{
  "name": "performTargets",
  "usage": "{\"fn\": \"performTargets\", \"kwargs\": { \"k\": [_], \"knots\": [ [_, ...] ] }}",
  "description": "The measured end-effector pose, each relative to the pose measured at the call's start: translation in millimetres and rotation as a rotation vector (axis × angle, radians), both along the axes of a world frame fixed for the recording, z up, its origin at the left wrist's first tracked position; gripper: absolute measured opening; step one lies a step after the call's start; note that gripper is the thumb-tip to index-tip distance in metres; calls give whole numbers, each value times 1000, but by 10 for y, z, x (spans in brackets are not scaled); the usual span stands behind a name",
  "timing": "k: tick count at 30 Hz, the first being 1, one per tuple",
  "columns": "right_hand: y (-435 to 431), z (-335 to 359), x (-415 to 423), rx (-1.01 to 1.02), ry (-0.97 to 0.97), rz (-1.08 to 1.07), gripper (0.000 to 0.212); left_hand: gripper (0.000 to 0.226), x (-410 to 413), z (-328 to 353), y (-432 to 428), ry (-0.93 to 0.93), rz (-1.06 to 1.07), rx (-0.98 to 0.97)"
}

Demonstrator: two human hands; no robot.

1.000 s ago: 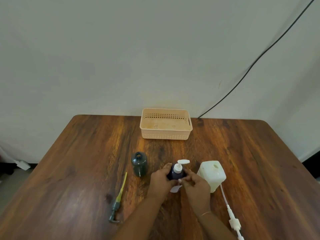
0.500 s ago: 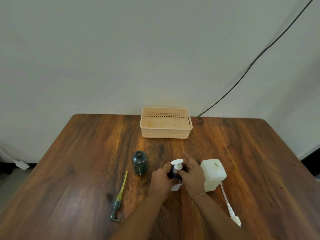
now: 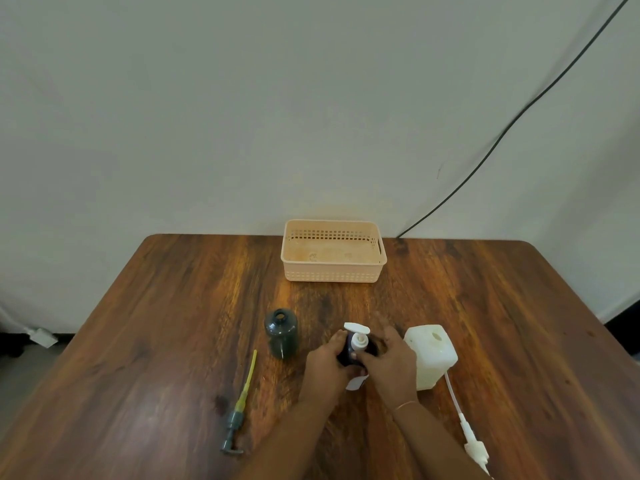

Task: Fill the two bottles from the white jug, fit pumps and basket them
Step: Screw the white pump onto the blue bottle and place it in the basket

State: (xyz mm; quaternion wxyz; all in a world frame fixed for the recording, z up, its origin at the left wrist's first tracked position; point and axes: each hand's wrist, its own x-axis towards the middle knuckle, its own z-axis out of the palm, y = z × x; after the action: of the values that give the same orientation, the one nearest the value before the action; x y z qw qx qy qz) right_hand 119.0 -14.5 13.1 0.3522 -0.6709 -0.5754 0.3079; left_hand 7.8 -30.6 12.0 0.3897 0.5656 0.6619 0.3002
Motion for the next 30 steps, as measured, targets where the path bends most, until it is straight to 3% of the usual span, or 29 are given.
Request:
{"fn": "performTargets", "kwargs": {
  "k": [2,4,8,13,16,22,25,30],
  "knots": [
    [-10,-45,62,-80,-18,1,66,73,6,-31,-3,-15,23,-48],
    [-22,-112,102,-146,-7,33,57,81,10,-54,-9,-28,47,-111],
    [15,-177,118,-194,13,64,49,57,-9,-114,14,-51,52,-150],
    [300,100,70,-164,41,101,44,47,-64,51,287,-88,80,-50],
    [709,447,5,-82,99,124,44,39,-127,386,724,-86,96,2],
    [1863,829,-154,20,124,153,47,51,-320,843,1754,-118,62,77],
    [2309,726,-237,-18,217,132,48,52,-420,691,2178,-196,76,44],
    [2742,307,-264,-119,203,142,45,51,-450,267,2603,-270,77,-62]
  ]
}}
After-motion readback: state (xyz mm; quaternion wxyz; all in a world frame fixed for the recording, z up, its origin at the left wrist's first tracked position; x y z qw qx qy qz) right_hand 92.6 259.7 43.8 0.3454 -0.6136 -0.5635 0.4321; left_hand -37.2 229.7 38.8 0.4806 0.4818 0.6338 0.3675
